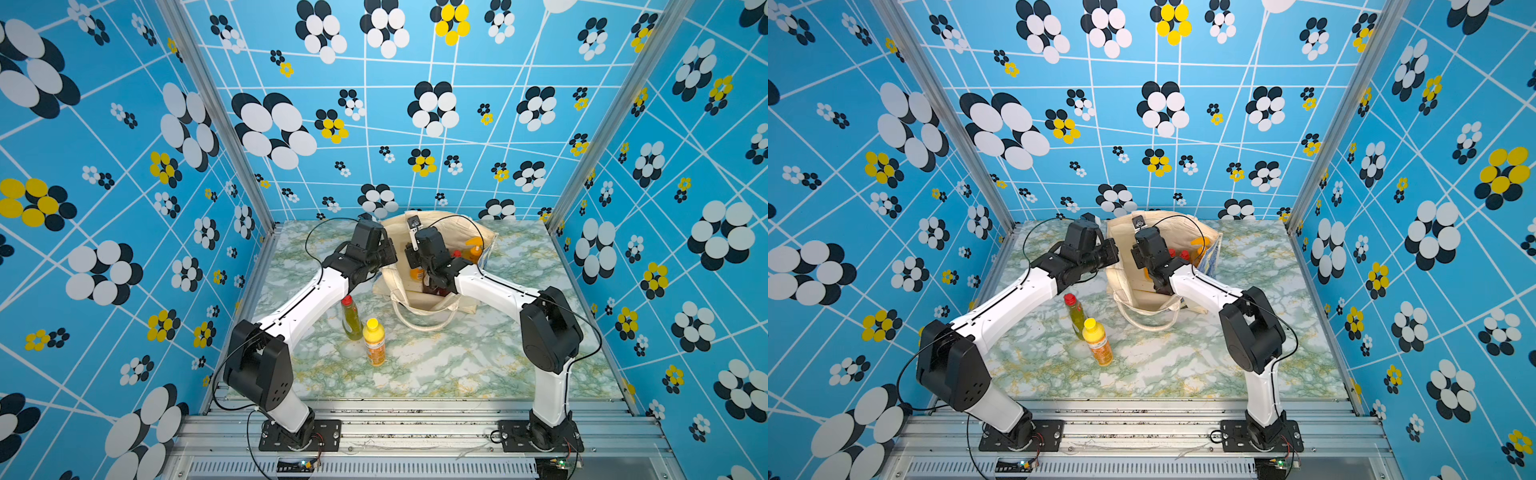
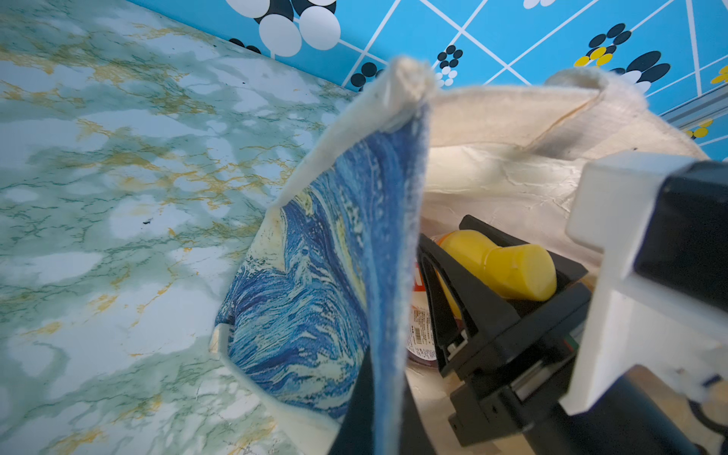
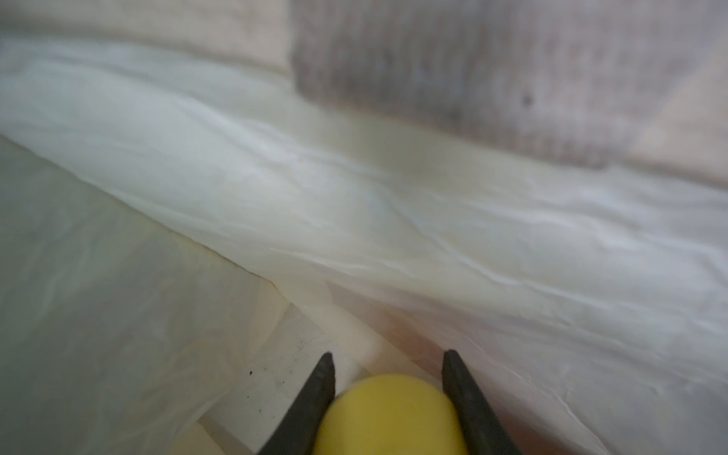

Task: Pack dish soap into the shopping bag
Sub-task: Place the bottle of dish soap in the shopping bag.

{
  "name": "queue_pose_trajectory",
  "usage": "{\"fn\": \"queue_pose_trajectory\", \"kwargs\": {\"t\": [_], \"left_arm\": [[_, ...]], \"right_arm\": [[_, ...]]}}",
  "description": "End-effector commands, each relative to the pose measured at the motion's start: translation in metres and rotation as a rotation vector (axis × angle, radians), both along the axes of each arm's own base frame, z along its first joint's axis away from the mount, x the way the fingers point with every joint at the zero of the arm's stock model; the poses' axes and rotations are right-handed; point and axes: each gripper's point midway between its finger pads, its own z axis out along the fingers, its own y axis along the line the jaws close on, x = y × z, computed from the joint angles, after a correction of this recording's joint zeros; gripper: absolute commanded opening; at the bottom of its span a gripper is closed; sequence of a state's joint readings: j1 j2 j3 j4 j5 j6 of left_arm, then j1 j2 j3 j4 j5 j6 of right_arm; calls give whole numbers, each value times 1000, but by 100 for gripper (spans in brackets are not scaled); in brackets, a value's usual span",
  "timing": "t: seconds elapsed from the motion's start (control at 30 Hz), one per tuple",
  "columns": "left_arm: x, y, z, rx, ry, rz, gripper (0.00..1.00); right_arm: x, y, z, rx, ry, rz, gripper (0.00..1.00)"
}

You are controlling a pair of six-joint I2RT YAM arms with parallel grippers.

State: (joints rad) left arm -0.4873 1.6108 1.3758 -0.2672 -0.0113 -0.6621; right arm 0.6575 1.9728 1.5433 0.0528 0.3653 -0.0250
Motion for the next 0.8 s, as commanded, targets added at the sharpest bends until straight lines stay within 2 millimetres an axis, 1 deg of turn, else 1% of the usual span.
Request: {"fn": "queue_pose_trajectory", "kwargs": {"t": [0.0, 0.07, 0.17, 0.2, 0.23, 0.27, 0.5, 0.77], "left_arm": [[-7, 1, 9, 17, -1, -13, 0], [-6, 0, 9, 16, -2, -15, 0], [-6, -1, 9, 16, -1, -19, 0], [-5, -1, 9, 14, -3, -18, 0], [-6, -1, 8, 15, -1, -19, 0], [-6, -1, 8, 15, 0, -19, 0], [-5, -1, 7, 16, 0, -20, 0], [-5, -2, 8, 15, -2, -22, 0]], "right_arm": [[10, -1, 25, 55, -42, -19, 49], [9, -1, 23, 53, -38, -24, 55], [10, -5, 26, 53, -44, -42, 58], [10, -6, 26, 49, -44, -45, 58], [13, -4, 42, 68, -70, -47, 58], [13, -3, 44, 70, -72, -46, 59], [14, 0, 53, 71, -86, -44, 60], [12, -5, 61, 63, -101, -63, 60]]}}
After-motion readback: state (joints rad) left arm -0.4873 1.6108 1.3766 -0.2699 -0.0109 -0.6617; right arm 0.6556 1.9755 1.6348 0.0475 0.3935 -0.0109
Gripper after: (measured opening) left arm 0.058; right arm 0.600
